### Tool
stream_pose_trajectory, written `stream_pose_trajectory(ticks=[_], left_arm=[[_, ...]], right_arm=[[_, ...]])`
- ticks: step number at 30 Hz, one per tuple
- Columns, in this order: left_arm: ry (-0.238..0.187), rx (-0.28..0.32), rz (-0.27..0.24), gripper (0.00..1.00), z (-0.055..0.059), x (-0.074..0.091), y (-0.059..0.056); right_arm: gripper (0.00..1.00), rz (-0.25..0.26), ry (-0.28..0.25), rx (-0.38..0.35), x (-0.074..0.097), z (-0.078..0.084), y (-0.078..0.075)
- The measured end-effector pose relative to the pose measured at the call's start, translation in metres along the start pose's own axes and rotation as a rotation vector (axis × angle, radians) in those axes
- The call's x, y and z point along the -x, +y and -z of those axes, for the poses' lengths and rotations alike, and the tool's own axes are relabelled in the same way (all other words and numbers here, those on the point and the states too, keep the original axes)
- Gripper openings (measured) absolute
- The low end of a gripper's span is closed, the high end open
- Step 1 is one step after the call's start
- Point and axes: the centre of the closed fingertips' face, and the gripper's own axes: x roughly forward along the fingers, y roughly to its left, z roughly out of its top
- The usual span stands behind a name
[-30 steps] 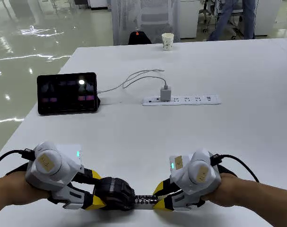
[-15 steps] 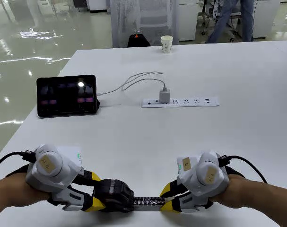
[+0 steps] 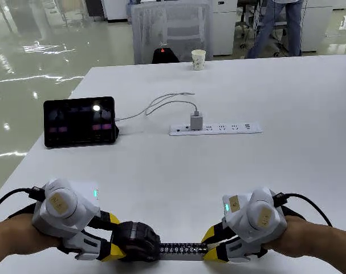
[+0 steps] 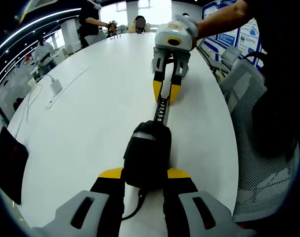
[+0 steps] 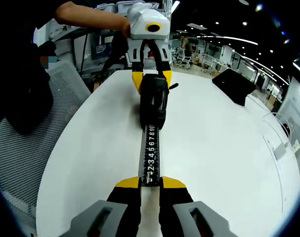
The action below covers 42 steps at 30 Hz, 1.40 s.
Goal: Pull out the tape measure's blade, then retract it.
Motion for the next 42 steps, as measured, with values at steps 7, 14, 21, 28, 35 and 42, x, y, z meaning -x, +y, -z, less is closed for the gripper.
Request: stream_pose_trajectory(ticks=[7, 14, 21, 28, 35, 42], left_arm=[[0.003, 0.0, 0.001, 0.24, 0.0, 0.0, 0.0], [0.003, 0.004, 0.003, 0.24, 0.001, -0.001, 0.001], [0.004, 0.007, 0.002, 0.24, 0.0, -0.001, 0.001], [0.005, 0.011, -0.001, 0.24, 0.0, -0.001, 0.0], [0.005, 0.017, -0.004, 0.24, 0.0, -0.001, 0.001], [0.005, 0.023, -0.004, 0.24, 0.0, -0.001, 0.001]], right_arm=[[0.09, 0.004, 0.007, -0.002, 0.008, 0.008, 0.0], [0.09, 0.008, 0.013, -0.005, 0.016, 0.015, -0.001], [0.09, 0.014, 0.021, -0.005, 0.024, 0.024, -0.002], [0.09, 0.018, 0.033, -0.004, 0.031, 0.032, -0.003], [0.09, 0.021, 0.052, -0.002, 0.041, 0.042, -0.003], [0.09, 0.025, 0.066, -0.006, 0.048, 0.05, -0.003]])
